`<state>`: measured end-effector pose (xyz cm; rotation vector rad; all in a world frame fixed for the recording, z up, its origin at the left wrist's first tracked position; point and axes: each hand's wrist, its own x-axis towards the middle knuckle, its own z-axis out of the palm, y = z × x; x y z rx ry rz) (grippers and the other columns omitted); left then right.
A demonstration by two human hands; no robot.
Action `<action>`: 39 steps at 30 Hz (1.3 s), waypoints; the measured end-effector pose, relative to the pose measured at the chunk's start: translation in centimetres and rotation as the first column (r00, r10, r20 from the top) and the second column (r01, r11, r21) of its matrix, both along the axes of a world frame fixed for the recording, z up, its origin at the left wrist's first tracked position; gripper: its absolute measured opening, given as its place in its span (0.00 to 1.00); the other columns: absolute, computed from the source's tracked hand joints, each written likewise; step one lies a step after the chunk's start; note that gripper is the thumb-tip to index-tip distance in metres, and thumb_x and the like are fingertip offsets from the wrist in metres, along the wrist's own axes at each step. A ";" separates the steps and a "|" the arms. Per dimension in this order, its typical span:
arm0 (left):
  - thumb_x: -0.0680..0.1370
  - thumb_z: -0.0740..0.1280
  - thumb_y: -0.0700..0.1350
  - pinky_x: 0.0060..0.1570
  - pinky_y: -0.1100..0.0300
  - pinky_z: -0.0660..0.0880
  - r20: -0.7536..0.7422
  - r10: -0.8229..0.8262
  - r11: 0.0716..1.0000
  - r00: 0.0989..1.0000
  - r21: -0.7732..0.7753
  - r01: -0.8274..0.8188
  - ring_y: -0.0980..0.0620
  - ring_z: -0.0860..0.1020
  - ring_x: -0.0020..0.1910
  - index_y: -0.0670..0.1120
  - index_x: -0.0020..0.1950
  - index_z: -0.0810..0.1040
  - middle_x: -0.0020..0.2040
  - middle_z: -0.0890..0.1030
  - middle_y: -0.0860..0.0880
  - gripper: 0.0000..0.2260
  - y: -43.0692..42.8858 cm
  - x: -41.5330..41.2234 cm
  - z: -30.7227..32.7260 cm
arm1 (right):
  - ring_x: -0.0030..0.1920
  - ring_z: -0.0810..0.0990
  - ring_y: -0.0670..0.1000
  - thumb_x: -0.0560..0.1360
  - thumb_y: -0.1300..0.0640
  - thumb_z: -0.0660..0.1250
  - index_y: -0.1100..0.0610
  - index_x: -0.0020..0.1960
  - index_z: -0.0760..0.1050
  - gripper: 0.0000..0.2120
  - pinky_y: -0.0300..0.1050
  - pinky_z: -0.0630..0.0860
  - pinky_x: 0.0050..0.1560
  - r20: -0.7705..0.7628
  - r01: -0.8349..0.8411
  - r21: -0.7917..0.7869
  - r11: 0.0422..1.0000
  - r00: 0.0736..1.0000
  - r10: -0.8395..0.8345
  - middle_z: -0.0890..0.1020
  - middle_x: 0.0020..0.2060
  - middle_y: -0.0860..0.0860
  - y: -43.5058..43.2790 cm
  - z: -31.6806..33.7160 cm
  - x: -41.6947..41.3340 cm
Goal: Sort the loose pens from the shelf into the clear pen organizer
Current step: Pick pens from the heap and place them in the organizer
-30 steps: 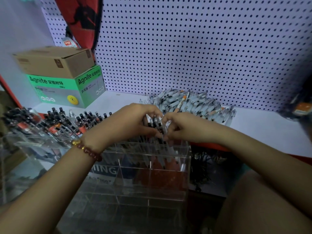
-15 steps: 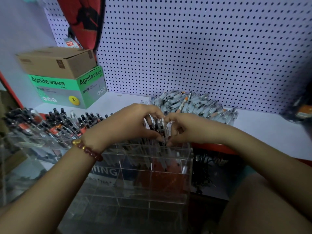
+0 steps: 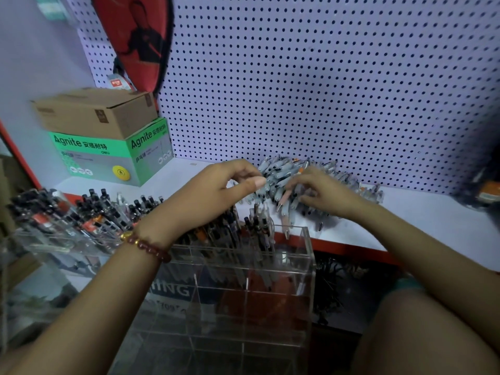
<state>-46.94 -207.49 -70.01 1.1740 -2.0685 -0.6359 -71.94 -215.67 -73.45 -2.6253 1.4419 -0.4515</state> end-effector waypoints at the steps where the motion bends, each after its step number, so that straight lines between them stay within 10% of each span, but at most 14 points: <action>1: 0.73 0.59 0.62 0.53 0.65 0.72 -0.007 0.007 1.000 1.000 -0.001 -0.007 0.63 0.76 0.51 0.53 0.54 0.78 0.49 0.80 0.58 0.18 -0.1 0.0 0.0 | 0.44 0.73 0.49 0.76 0.64 0.64 0.49 0.62 0.75 0.18 0.42 0.70 0.42 -0.068 -0.016 -0.024 1.000 0.998 0.015 0.68 0.47 0.47 -0.6 -0.6 0.1; 11: 0.73 0.59 0.62 0.50 0.67 0.71 -0.009 0.025 0.999 1.000 -0.019 -0.025 0.64 0.76 0.49 0.56 0.50 0.78 0.45 0.79 0.62 0.15 -0.8 0.1 -0.8 | 0.52 0.76 0.51 0.75 0.59 0.67 0.53 0.55 0.77 0.10 0.50 0.72 0.54 -0.200 -0.079 -0.195 0.978 0.979 0.040 0.80 0.51 0.50 -2.3 -1.6 1.0; 26: 0.82 0.60 0.46 0.56 0.55 0.74 -0.087 0.199 0.968 0.976 -0.138 -0.209 0.57 0.77 0.52 0.51 0.51 0.77 0.49 0.81 0.53 0.07 -1.4 0.6 -0.7 | 0.29 0.65 0.33 0.79 0.62 0.62 0.58 0.60 0.76 0.11 0.42 0.73 0.37 0.195 0.016 -0.365 0.931 0.979 0.059 0.76 0.38 0.40 -1.1 -0.9 1.6; 30: 0.81 0.60 0.44 0.54 0.57 0.73 -0.195 0.166 0.974 0.967 -0.120 -0.191 0.53 0.78 0.52 0.55 0.51 0.74 0.49 0.81 0.53 0.07 -1.3 0.4 -0.3 | 0.28 0.64 0.33 0.80 0.58 0.61 0.57 0.58 0.77 0.10 0.42 0.66 0.42 0.341 0.066 -0.500 0.863 0.931 0.126 0.66 0.29 0.31 -0.1 0.2 3.1; 39: 0.79 0.59 0.48 0.41 0.67 0.73 -0.362 -0.022 1.000 0.932 0.002 0.024 0.58 0.78 0.35 0.55 0.62 0.65 0.41 0.73 0.49 0.12 -1.1 -0.1 0.0 | 0.38 0.70 0.37 0.77 0.59 0.64 0.56 0.51 0.77 0.05 0.31 0.62 0.48 0.298 -0.168 -0.583 0.795 0.866 0.402 0.77 0.37 0.37 2.4 2.4 8.5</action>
